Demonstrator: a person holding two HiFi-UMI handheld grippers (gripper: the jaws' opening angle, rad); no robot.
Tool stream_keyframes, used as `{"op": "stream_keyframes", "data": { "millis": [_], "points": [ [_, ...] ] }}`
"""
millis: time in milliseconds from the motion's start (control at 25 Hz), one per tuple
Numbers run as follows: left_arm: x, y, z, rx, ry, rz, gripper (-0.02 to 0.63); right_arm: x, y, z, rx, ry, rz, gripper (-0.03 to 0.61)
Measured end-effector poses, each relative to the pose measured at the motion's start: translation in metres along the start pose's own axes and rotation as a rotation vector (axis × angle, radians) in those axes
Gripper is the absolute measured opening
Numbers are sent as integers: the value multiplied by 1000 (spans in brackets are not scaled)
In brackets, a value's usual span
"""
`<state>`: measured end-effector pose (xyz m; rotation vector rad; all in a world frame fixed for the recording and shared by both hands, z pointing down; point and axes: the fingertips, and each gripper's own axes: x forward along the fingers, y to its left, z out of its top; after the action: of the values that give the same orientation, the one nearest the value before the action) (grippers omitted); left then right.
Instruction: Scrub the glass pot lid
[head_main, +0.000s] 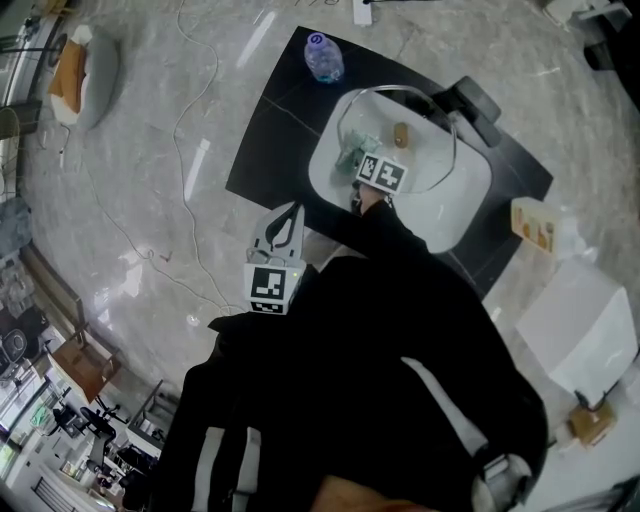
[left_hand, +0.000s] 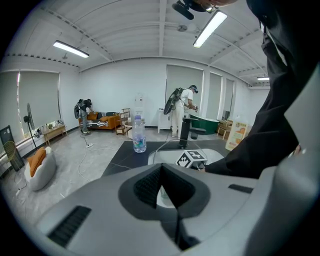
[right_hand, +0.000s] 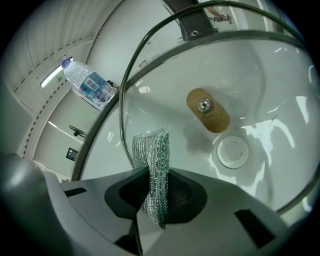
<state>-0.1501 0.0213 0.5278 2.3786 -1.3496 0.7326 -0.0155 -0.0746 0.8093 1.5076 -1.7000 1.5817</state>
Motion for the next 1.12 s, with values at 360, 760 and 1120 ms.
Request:
{"op": "stream_keyframes", "data": {
  "millis": [360,760,1120],
  "points": [
    [0,-10,1,28,-3,-14,2,-6,-19,-3,-17,32,-44,67],
    [0,-19,7,24,-20,-24,2,-17,-33,-4,-24,42,-67,67],
    [1,-27,12,51,-29,-50,3,-27,-47,-6,-8,39,-79,67]
  ]
}}
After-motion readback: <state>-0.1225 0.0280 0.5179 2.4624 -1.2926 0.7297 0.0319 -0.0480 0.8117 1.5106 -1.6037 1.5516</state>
